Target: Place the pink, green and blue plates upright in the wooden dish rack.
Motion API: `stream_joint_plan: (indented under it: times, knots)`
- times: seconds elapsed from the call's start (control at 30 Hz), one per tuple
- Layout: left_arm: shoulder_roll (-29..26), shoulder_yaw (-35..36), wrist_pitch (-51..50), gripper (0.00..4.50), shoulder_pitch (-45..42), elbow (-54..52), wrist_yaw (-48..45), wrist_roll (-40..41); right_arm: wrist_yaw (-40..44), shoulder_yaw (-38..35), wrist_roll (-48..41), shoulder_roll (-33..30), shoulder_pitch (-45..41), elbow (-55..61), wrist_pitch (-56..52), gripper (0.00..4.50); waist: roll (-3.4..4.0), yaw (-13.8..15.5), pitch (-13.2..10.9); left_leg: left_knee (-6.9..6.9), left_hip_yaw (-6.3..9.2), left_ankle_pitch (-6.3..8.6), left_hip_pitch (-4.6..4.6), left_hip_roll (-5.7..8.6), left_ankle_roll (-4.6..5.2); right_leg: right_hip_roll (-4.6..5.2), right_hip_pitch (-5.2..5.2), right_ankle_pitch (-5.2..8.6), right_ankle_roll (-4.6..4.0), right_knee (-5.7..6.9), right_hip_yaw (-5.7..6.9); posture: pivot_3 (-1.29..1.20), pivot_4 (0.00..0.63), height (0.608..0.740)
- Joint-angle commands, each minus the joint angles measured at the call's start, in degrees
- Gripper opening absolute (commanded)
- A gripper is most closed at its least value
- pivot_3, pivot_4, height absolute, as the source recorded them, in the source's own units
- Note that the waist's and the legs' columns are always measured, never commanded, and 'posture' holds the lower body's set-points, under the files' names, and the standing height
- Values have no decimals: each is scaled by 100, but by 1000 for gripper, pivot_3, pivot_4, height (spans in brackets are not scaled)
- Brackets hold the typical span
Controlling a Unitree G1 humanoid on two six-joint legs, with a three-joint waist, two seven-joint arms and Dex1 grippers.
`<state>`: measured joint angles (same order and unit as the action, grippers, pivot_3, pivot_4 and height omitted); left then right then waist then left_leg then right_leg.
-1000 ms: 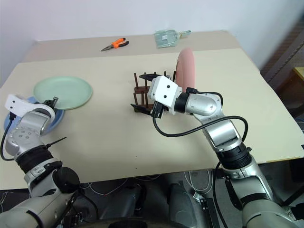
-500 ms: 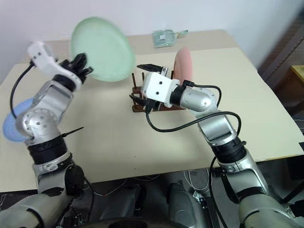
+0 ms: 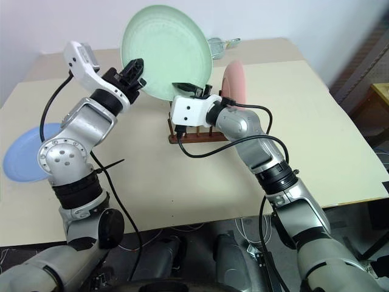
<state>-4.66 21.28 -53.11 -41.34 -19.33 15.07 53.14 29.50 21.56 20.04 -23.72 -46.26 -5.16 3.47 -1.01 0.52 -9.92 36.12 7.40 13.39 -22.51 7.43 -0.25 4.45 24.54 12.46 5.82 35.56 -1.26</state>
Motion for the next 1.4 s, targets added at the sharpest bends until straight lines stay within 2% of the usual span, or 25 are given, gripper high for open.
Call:
stream_joint_plan:
  times: [0.03, 0.07, 0.13, 0.17, 0.23, 0.33, 0.47, 0.57, 0.67, 0.77, 1.0, 1.4]
  knots:
    - [-84, -62, -17, 0, 21, -268, -89, 288, -109, -115, 118, 34, -60, 114, 138, 217, 0, 4, 0, 0, 0, 0, 0, 0, 0, 0, 0, 0, 0, 0, 0, 0, 150, 740]
    - [-108, -49, 28, 848, 40, -262, -104, 289, -129, -122, 167, 41, -40, 137, 157, 0, 0, 4, 0, 0, 0, 0, 0, 0, 0, 0, 0, 0, 0, 0, 0, 0, 150, 740]
    - [-183, -8, 209, 1643, 37, -254, -141, 212, -154, -139, 239, 50, -7, 171, 185, 0, 0, 4, 0, 0, 0, 0, 0, 0, -1, -1, 0, 0, 0, 0, 0, 0, 150, 740]
    - [-217, 1, 285, 2268, 29, -251, -153, 171, -157, -146, 255, 53, 3, 178, 192, 0, 0, 6, 0, 0, 0, 0, 0, 0, -1, -1, 0, 0, 0, 0, 0, 0, 150, 740]
    - [-324, 229, 689, 3225, -82, -111, -106, -24, -148, -166, 260, 38, 55, 215, 210, 0, 0, 4, 0, 0, 0, 0, 0, 0, -1, -2, 0, 0, 0, 0, 0, 0, 150, 740]
    - [-814, 553, 1377, 3225, -183, 152, -200, -531, -132, -341, 34, 67, 231, 385, 147, 0, 0, -26, 0, -3, -1, -2, 1, -3, -3, -3, 1, -1, -3, 0, -2, 0, 150, 740]
    - [-2008, 265, 2080, 3225, 511, 409, -1043, -1737, 149, -1123, -1420, 392, 650, 1257, -443, 0, 4, -54, -1, -14, -3, -5, 2, -8, -8, -9, 8, -2, -7, 0, -7, 0, 150, 740]
    - [-2326, -60, 2499, 3225, 1307, 399, -1793, -2124, 320, -1791, -3058, 757, 942, 2198, -1663, 0, 8, -33, -1, -16, -3, -3, 2, -7, -6, -15, 6, -2, -7, -5, -10, 0, 150, 740]
    - [-2694, -963, 3108, 3225, 2345, 307, -2644, -2984, 92, -2322, -4496, 1033, 1224, 3017, -2980, 0, 10, 9, 0, -15, 0, 7, 3, -7, 11, -2, -1, -2, -7, -8, -10, 0, 150, 740]
    - [-2532, -1503, 3598, 3225, 3058, 193, -3252, -3145, -428, -2627, -5369, 1305, 1391, 3363, -3874, 0, 12, 18, -1, -15, 0, 25, 3, -6, 40, 1, -3, -3, -12, -11, -11, 0, 150, 740]
    - [-2189, -2143, 3984, 3225, 3695, -71, -4046, -3221, -1157, -2761, -5719, 1514, 1613, 3348, -4329, 0, 32, 3, -7, -20, -1, 26, 2, -11, 41, 1, 6, -6, -19, -10, -12, 0, 150, 740]
    - [-2032, -2214, 3891, 3225, 3722, -184, -4237, -3358, -1601, -2862, -5886, 1426, 1528, 2713, -4806, 0, 36, -1, -7, -19, -2, 25, 2, -11, 42, 0, 5, -6, -17, -10, -9, 0, 150, 740]
